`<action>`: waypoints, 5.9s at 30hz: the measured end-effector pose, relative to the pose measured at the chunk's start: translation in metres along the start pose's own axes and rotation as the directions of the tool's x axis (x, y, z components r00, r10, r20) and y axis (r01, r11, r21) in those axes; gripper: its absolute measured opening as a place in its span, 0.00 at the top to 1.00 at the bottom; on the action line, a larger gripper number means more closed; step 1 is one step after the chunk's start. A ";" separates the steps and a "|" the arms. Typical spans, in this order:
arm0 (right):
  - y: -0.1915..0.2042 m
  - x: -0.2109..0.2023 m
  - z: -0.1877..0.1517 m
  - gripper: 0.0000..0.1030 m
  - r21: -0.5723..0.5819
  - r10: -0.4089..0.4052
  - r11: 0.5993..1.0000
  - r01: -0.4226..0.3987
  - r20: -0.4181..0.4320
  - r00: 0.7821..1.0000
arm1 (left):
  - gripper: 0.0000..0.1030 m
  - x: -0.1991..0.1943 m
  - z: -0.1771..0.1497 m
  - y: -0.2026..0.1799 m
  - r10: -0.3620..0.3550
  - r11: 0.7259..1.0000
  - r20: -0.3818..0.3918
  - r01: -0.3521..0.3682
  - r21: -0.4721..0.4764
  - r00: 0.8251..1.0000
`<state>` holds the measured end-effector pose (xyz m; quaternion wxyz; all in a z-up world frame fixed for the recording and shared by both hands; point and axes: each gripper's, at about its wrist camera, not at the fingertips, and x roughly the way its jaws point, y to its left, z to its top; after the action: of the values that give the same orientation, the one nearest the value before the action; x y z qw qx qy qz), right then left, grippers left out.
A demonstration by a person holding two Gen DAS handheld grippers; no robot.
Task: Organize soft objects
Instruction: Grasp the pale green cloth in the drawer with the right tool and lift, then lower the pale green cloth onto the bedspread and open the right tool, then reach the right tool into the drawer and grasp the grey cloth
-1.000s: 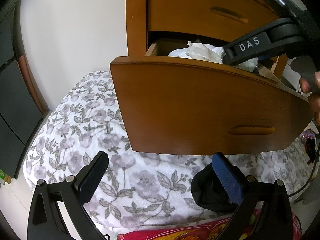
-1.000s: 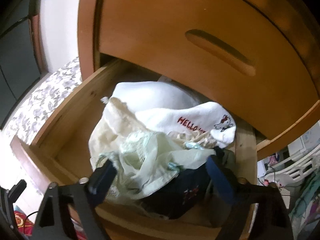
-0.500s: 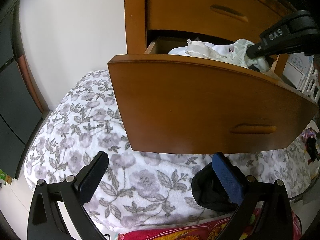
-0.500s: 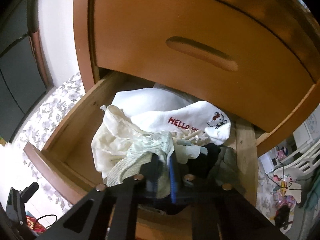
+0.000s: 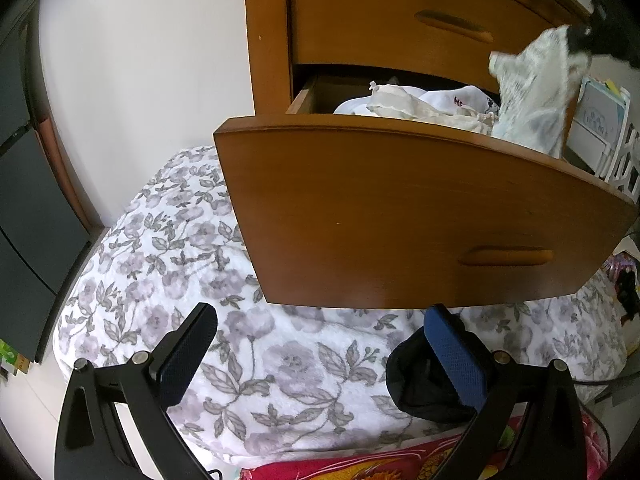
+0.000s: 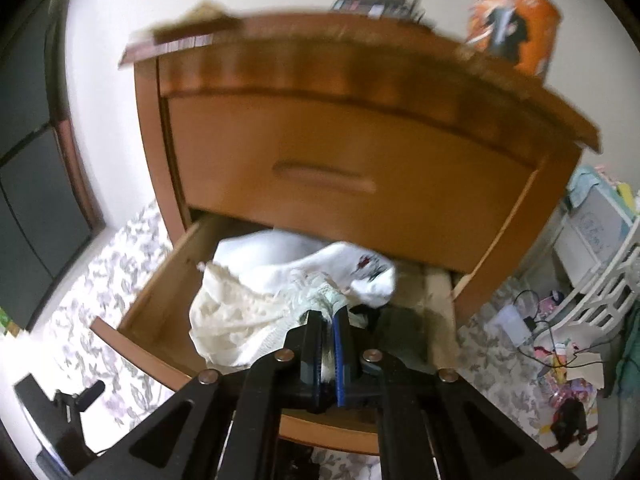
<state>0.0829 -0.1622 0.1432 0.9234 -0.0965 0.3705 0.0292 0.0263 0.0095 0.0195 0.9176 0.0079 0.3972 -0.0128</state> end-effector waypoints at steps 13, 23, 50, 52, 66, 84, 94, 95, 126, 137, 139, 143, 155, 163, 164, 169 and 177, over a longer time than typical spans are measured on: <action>-0.020 -0.080 0.020 0.95 0.050 -0.010 0.999 0.001 0.181 0.983 | 0.00 -0.004 -0.001 -0.003 0.014 1.000 0.014 -0.014 0.011 1.000; -0.026 -0.154 0.040 0.95 0.040 -0.021 0.999 0.008 0.351 0.936 | 0.00 -0.004 -0.001 -0.004 0.019 1.000 0.018 -0.019 0.014 1.000; -0.018 -0.171 -0.028 0.95 -0.034 0.059 0.998 -0.054 0.183 0.981 | 0.00 -0.007 -0.002 -0.008 0.036 0.999 0.023 -0.037 0.033 0.999; -0.012 -0.155 -0.036 0.95 -0.048 0.077 0.996 -0.072 0.130 0.989 | 0.00 -0.007 -0.002 -0.008 0.035 0.999 0.021 -0.036 0.032 0.999; 0.024 -0.013 -0.107 0.94 -0.021 0.143 0.988 -0.154 -0.253 0.957 | 0.00 -0.006 0.000 -0.006 0.030 0.999 0.017 -0.030 0.023 0.999; 0.032 0.026 -0.127 0.36 0.024 0.167 0.985 -0.171 -0.368 0.914 | 0.00 -0.005 -0.001 -0.006 0.029 0.999 0.013 -0.029 0.023 0.999; 0.031 0.027 -0.127 0.00 0.022 0.154 0.987 -0.158 -0.376 0.914 | 0.00 -0.005 -0.001 -0.006 0.028 0.999 0.014 -0.029 0.022 0.999; 0.031 0.026 -0.127 0.00 0.020 0.152 0.987 -0.156 -0.375 0.915 | 0.00 -0.005 -0.001 -0.006 0.028 0.999 0.014 -0.028 0.022 1.000; -0.023 -0.029 -0.049 0.00 0.029 0.110 0.994 -0.108 -0.090 0.990 | 0.00 -0.007 0.000 -0.008 0.021 0.999 0.024 -0.022 0.027 0.999; -0.059 0.020 -0.016 0.00 0.096 0.095 0.992 -0.079 -0.169 0.981 | 0.00 -0.004 0.001 -0.011 0.011 0.999 0.016 -0.012 0.040 1.000; -0.062 0.035 -0.016 0.00 0.121 0.117 0.988 -0.093 -0.203 0.972 | 0.00 -0.003 0.001 -0.012 0.009 0.999 0.011 -0.009 0.041 1.000; -0.065 0.063 -0.017 0.00 0.145 0.106 0.987 -0.068 -0.273 0.956 | 0.00 -0.001 0.002 -0.010 0.003 0.999 0.002 -0.003 0.040 1.000; -0.072 0.123 -0.018 0.13 0.152 0.086 0.988 -0.024 -0.418 0.905 | 0.00 0.006 0.002 -0.012 -0.018 0.999 -0.024 0.019 0.047 1.000; -0.076 0.146 -0.028 0.19 0.131 0.059 0.991 0.004 -0.476 0.877 | 0.00 0.009 0.003 -0.011 -0.025 0.998 -0.036 0.027 0.048 0.999; -0.078 0.148 -0.030 0.19 0.133 0.057 0.991 0.009 -0.483 0.874 | 0.00 0.009 0.003 -0.011 -0.026 0.998 -0.037 0.027 0.048 0.999; -0.084 0.157 -0.038 0.29 0.135 0.049 0.991 0.025 -0.520 0.853 | 0.00 0.010 0.003 -0.011 -0.027 0.999 -0.041 0.029 0.047 0.999; -0.101 0.163 -0.051 0.53 0.173 0.052 0.984 0.051 -0.542 0.839 | 0.00 0.010 0.003 -0.011 -0.026 0.999 -0.044 0.028 0.046 0.999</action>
<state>0.1790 -0.2738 0.0111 0.7849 -0.0164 0.6185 -0.0328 0.0349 -0.0017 0.0139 0.9082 0.0243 0.4165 -0.0342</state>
